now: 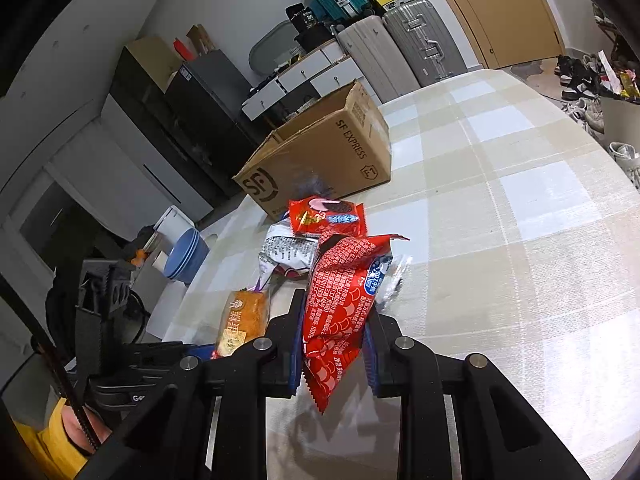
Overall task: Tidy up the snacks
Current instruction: 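Grasp the red snack bag with the right tool while the left tool grasps the orange bread loaf, then carry both held snacks over the box and lower them inside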
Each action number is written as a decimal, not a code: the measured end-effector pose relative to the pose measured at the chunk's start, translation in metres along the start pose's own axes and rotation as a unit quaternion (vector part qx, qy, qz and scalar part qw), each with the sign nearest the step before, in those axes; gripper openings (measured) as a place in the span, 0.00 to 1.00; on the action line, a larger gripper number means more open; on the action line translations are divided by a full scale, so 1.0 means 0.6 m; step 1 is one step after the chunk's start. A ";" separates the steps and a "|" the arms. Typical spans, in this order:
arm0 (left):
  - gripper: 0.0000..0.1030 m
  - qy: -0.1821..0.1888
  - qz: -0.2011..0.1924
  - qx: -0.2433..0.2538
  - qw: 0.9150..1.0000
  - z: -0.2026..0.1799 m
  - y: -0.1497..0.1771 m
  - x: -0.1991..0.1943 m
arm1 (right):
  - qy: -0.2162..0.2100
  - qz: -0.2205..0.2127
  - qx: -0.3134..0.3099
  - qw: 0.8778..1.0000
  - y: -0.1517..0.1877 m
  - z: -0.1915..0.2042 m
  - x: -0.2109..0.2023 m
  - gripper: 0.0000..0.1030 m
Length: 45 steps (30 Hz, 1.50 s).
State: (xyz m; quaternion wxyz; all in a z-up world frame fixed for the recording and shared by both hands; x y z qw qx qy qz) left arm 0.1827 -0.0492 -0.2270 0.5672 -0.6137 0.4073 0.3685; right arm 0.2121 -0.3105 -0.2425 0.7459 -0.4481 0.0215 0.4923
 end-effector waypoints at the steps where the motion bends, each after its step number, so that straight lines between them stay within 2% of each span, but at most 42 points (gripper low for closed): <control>1: 0.34 -0.003 -0.002 0.002 1.000 0.009 0.004 -0.004 | 0.000 0.002 -0.001 1.000 0.001 0.004 0.003 0.23; 7: 0.33 0.009 -0.005 -0.007 1.000 0.041 0.002 -0.018 | 0.002 0.009 -0.006 1.000 0.003 0.013 0.014 0.23; 11: 0.31 0.047 0.004 -0.031 0.998 0.058 -0.001 -0.016 | 0.002 0.008 -0.005 1.000 0.003 0.014 0.014 0.23; 13: 0.31 0.039 -0.003 -0.030 0.999 0.064 0.000 -0.020 | 0.001 0.007 -0.005 1.000 0.002 0.015 0.014 0.23; 19: 0.31 0.048 -0.030 -0.033 0.998 0.066 -0.002 -0.053 | -0.008 0.003 -0.016 1.000 -0.003 0.029 0.011 0.23; 26: 0.31 0.037 -0.078 -0.020 0.996 0.051 -0.032 -0.108 | -0.031 -0.006 -0.045 0.998 -0.023 0.073 0.004 0.23; 34: 0.31 0.036 -0.131 -0.009 0.991 0.046 -0.083 -0.173 | -0.045 -0.014 -0.058 0.997 -0.069 0.105 0.002 0.23; 45: 0.31 0.025 -0.183 0.006 0.983 0.056 -0.179 -0.241 | -0.056 -0.039 -0.104 0.992 -0.186 0.164 0.004 0.23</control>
Point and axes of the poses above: each gripper's, at about its wrist camera, not at the fingertips, and x roughly the way its jaws point, z to its left, y to its underside, the point moved 4 cm from there along x, roughly the way its jaws point, and after that the axes turned 6 degrees about -y, right-handed, at the moved point
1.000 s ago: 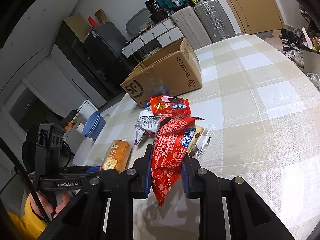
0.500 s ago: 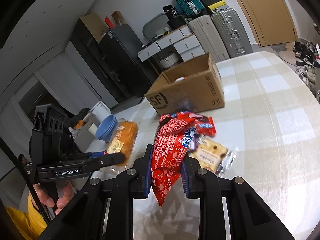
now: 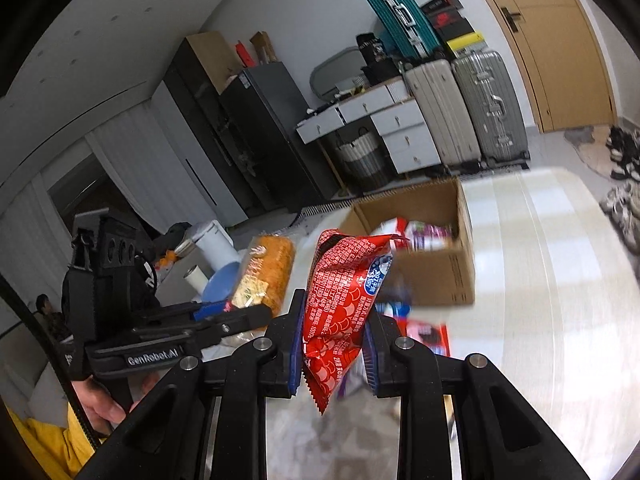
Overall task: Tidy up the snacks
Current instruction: 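Carry both held snacks over the box and lower them inside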
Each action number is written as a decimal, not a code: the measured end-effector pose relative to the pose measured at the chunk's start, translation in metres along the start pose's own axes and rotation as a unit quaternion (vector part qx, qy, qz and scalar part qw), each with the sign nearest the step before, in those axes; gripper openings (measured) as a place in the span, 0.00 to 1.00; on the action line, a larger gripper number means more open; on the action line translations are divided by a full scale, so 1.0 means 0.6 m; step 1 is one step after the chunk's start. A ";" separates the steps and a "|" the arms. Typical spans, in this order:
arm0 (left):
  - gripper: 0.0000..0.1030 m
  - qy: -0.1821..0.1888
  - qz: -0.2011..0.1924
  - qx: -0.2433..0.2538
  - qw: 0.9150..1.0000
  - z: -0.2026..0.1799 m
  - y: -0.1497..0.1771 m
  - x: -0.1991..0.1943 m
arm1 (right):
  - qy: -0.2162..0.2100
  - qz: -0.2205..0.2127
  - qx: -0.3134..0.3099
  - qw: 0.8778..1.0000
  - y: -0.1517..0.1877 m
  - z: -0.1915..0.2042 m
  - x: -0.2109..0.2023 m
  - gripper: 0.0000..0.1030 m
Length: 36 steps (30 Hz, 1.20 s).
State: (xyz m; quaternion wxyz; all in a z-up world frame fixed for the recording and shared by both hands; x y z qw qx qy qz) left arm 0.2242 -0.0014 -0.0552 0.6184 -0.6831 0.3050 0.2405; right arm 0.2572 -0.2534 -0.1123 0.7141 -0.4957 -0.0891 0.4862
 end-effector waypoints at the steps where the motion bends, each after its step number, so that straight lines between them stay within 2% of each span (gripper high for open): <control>1: 0.31 -0.002 -0.004 0.002 1.000 0.002 -0.012 -0.001 | -0.001 -0.001 -0.003 1.000 -0.010 0.002 0.004 0.23; 6: 0.31 -0.009 -0.019 0.010 1.000 0.012 -0.076 0.008 | -0.007 -0.010 -0.017 1.000 -0.072 0.009 0.023 0.23; 13: 0.31 -0.025 -0.024 0.011 0.999 0.043 -0.178 0.053 | -0.006 -0.013 -0.028 0.999 -0.148 0.003 0.071 0.23; 19: 0.31 -0.039 -0.010 0.021 0.999 0.055 -0.261 0.129 | 0.007 -0.002 -0.020 1.000 -0.194 -0.035 0.135 0.23; 23: 0.31 -0.023 0.011 0.016 1.000 0.066 -0.308 0.203 | 0.019 0.005 -0.004 1.000 -0.211 -0.074 0.176 0.23; 29: 0.31 -0.031 0.042 0.011 0.999 0.083 -0.320 0.311 | 0.030 0.023 0.017 0.999 -0.220 -0.125 0.229 0.23; 36: 0.31 -0.030 0.059 0.007 0.998 0.090 -0.311 0.377 | 0.033 0.041 0.020 0.998 -0.214 -0.154 0.264 0.23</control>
Point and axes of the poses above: each gripper's, at about its wrist camera, not at the fingertips, and x roughly the way its jaws point, z to its left, y to its underside, the point moved 4 cm from there along x, roughly the way its jaws point, and after that the axes turned 6 degrees about -y, right-handed, at the moved point
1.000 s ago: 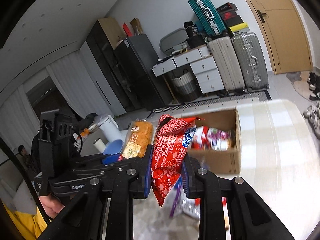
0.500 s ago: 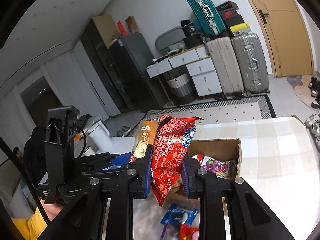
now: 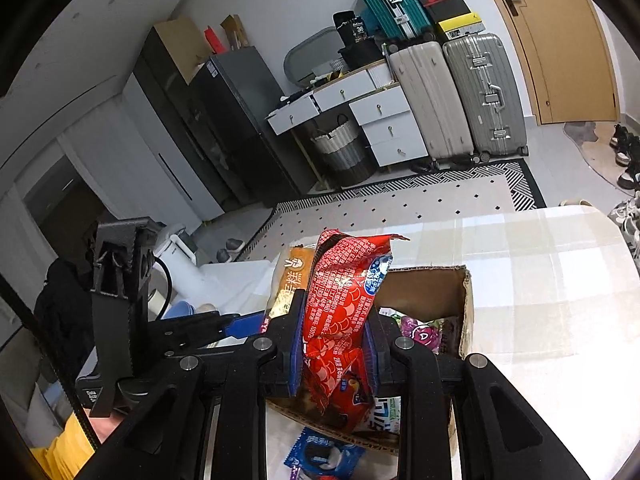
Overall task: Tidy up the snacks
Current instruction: 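Carry both held snacks over the box and lower them inside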
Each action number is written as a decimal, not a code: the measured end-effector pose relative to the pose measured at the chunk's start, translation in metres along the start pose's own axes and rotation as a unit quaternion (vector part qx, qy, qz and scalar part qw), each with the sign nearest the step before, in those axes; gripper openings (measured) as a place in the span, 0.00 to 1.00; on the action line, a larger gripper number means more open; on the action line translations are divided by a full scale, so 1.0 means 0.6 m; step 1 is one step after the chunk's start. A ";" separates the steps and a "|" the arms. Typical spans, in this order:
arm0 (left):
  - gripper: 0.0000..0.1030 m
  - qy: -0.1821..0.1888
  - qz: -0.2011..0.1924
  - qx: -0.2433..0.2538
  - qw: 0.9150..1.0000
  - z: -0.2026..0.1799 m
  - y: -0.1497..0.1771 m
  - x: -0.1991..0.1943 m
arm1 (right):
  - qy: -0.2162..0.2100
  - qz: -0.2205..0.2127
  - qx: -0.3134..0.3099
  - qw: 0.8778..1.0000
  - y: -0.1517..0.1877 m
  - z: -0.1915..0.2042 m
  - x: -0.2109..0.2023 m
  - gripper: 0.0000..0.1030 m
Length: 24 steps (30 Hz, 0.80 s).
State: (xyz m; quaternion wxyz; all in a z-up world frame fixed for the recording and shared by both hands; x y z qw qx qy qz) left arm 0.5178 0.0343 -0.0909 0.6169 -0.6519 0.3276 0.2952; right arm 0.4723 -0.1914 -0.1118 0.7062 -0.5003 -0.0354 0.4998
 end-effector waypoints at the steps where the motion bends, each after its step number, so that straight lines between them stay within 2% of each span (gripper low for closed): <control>1: 0.31 0.000 0.000 0.000 1.000 -0.003 0.003 0.003 | 0.000 0.001 0.000 1.000 0.003 -0.001 0.003 0.23; 16: 0.32 -0.002 0.011 0.001 1.000 -0.024 0.019 0.058 | 0.017 0.029 0.007 0.999 0.026 -0.006 0.042 0.23; 19: 0.31 0.012 0.010 -0.010 1.000 -0.011 0.026 0.055 | 0.023 0.036 0.006 0.999 0.035 -0.010 0.049 0.23; 24: 0.31 0.004 0.005 -0.005 1.000 -0.005 0.026 0.054 | 0.029 0.047 0.011 0.998 0.042 -0.014 0.059 0.23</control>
Point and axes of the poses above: each gripper's, at about its wrist camera, not at the fingertips, and x roughly the way its jaws point, z to its left, y to its underside, the point moved 4 cm from there along x, roughly the way its jaws point, and after that the axes turned 6 degrees about -y, right-handed, at the moved point
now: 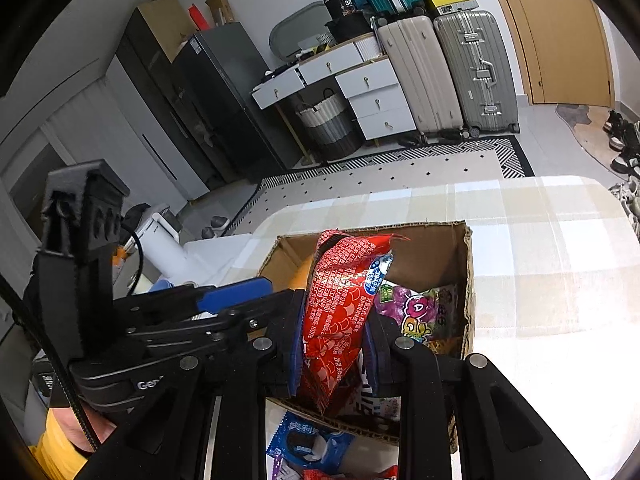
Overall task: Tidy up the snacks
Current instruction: 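Carry both held snacks over the box and lower them inside, then open both tools to drop the snacks and withdraw from the box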
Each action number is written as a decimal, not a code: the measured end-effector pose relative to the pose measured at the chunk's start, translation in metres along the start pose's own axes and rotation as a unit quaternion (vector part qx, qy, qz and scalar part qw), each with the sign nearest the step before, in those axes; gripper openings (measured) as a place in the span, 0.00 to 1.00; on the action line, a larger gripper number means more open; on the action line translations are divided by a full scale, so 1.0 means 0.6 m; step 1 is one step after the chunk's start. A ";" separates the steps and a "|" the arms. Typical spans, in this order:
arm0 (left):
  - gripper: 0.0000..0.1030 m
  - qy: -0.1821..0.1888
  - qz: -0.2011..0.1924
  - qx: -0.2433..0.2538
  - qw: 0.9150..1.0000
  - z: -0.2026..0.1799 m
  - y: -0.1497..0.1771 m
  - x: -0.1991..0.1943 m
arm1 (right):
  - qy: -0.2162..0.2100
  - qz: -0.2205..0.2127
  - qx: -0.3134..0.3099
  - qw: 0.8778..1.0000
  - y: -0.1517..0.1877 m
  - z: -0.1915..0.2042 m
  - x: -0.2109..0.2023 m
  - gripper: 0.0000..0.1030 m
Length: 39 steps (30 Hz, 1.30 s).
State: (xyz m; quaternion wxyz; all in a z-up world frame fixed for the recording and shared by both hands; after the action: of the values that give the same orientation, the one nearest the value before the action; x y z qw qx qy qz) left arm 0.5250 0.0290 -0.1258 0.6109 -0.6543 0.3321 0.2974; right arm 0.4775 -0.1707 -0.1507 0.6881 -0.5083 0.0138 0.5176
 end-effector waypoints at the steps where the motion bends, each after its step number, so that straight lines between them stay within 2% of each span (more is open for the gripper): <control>1: 0.31 0.000 -0.001 0.000 1.000 0.003 0.002 -0.003 | 0.002 0.003 -0.002 1.000 0.001 0.000 0.002 0.24; 4: 0.31 -0.004 -0.006 0.002 1.000 0.003 0.009 -0.013 | 0.012 0.009 -0.006 1.000 0.000 0.001 0.008 0.24; 8: 0.32 -0.003 -0.007 0.000 1.000 0.005 0.010 -0.025 | 0.029 0.013 -0.005 0.999 0.002 -0.003 0.008 0.38; 10: 0.32 -0.005 -0.006 0.002 1.000 0.001 0.013 -0.035 | 0.037 0.010 -0.005 0.999 0.003 -0.007 0.004 0.40; 18: 0.32 -0.006 -0.014 0.002 1.000 -0.008 0.027 -0.075 | 0.037 -0.012 -0.001 0.999 0.006 0.001 -0.037 0.40; 28: 0.33 -0.008 -0.034 0.003 0.999 -0.031 0.056 -0.171 | 0.024 -0.048 -0.028 0.998 0.007 0.068 -0.124 0.40; 30: 0.35 -0.008 -0.044 0.002 0.999 -0.037 0.063 -0.199 | 0.022 -0.055 -0.035 0.998 0.010 0.085 -0.144 0.40; 33: 0.46 -0.012 -0.062 0.002 0.998 -0.047 0.076 -0.245 | 0.015 -0.065 -0.046 0.997 0.020 0.110 -0.174 0.40; 39: 0.52 -0.013 -0.097 0.011 0.995 -0.077 0.114 -0.341 | 0.006 -0.085 -0.067 0.994 0.052 0.155 -0.240 0.43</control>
State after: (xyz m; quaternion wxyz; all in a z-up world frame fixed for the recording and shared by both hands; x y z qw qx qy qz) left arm 0.3463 -0.0049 -0.0005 0.6479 -0.6729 0.2627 0.2415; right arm 0.3410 -0.2066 -0.0491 0.6943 -0.5552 -0.0603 0.4539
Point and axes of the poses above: each gripper's, at about its wrist camera, not at the fingertips, and x roughly the way its jaws point, z to its left, y to its underside, the point moved 4 cm from there along x, roughly the way its jaws point, and after that the axes turned 6 degrees about -y, right-handed, at the moved point
